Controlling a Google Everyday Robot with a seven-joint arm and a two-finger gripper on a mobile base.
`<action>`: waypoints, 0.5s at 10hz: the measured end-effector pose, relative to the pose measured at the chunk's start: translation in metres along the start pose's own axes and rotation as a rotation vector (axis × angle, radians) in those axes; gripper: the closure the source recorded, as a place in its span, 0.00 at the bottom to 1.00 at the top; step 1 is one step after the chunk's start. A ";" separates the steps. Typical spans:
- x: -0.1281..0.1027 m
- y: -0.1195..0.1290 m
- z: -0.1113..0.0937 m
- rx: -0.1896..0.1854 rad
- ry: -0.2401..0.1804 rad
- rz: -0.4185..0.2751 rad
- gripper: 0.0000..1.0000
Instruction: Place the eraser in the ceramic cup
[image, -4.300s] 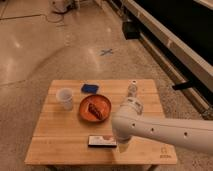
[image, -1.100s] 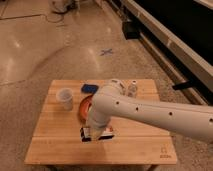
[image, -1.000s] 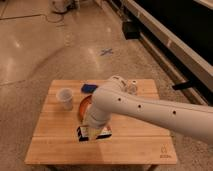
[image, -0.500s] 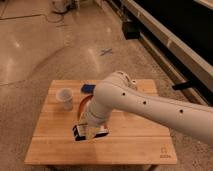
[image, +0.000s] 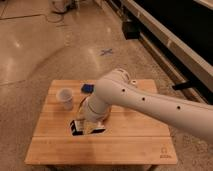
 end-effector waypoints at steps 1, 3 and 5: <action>-0.001 -0.011 0.001 0.013 -0.011 0.002 1.00; 0.003 -0.043 0.005 0.043 -0.028 0.012 1.00; 0.005 -0.068 0.010 0.062 -0.040 0.014 1.00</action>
